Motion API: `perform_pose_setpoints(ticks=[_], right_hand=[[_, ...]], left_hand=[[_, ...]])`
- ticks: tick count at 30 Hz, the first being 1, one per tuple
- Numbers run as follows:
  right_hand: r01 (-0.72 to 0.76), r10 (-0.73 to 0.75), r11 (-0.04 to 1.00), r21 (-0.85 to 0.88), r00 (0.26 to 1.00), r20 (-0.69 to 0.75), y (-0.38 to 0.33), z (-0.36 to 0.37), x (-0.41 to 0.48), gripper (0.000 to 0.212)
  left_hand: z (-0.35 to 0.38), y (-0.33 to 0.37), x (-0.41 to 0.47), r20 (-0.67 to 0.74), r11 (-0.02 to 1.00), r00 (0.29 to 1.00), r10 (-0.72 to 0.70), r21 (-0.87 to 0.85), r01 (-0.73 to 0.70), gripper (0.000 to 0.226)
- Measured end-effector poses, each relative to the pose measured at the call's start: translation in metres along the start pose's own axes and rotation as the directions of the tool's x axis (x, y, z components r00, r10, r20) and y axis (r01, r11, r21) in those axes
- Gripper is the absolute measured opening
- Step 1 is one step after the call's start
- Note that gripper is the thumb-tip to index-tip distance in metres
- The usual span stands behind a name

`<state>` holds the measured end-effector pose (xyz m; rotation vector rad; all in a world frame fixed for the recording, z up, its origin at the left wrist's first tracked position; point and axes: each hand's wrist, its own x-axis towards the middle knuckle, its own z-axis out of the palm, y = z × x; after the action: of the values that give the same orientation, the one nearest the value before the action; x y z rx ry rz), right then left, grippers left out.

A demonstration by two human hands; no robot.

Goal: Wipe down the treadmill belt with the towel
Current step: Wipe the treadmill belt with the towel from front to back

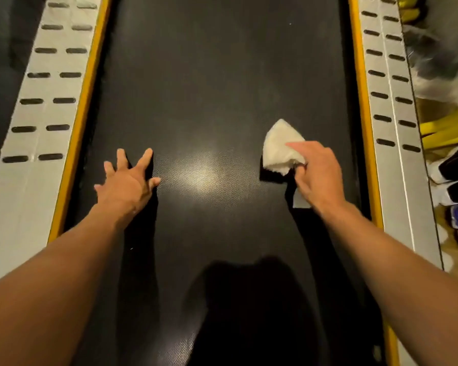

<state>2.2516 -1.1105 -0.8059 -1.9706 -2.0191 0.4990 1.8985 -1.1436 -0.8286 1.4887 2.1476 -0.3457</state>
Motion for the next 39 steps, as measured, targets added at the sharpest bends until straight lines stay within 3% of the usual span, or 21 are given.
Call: perform_pose_setpoints(ticks=[5,8,18,25,29,31,34,36,39], right_hand=[[-0.133,0.18,0.97,-0.203,0.955,0.235,0.001,0.015,0.025,0.04],[-0.181,0.227,0.959,-0.217,0.951,0.209,-0.008,0.012,0.029,0.035],[-0.169,0.177,0.945,-0.28,0.984,0.002,-0.007,0.027,0.023,0.038],[-0.054,0.043,0.956,-0.29,0.998,-0.046,-0.005,0.028,0.001,0.021],[0.155,-0.154,0.955,-0.253,0.988,0.021,-0.015,0.039,-0.044,0.025],[0.093,-0.114,0.965,-0.244,0.991,-0.074,-0.002,0.025,-0.041,0.028],[-0.162,0.107,0.967,-0.198,0.959,-0.261,0.038,0.004,-0.022,0.032],[-0.271,0.209,0.94,-0.206,0.937,-0.279,0.047,0.011,-0.026,0.033],[-0.139,0.096,0.971,-0.196,0.972,-0.214,0.019,0.037,-0.048,0.032]], left_hand=[[-0.001,-0.009,0.006,0.098,0.997,0.995,0.023,0.076,-0.03,0.069],[0.0,-0.007,0.009,0.122,0.996,0.992,0.04,0.073,-0.049,0.071],[-0.001,0.0,0.01,0.107,0.996,0.994,0.011,0.086,-0.021,0.073],[0.002,-0.007,0.03,0.055,0.97,0.996,0.071,0.229,-0.082,0.078],[0.005,-0.019,0.042,0.054,0.962,0.994,0.093,0.254,-0.104,0.082],[0.006,-0.018,0.04,0.046,0.96,0.994,0.1,0.258,-0.108,0.081],[0.005,-0.015,0.035,0.039,0.96,0.995,0.093,0.262,-0.1,0.079],[0.005,-0.015,0.036,0.047,0.961,0.995,0.087,0.259,-0.097,0.08],[0.005,-0.015,0.037,0.045,0.962,0.994,0.103,0.249,-0.111,0.08]])
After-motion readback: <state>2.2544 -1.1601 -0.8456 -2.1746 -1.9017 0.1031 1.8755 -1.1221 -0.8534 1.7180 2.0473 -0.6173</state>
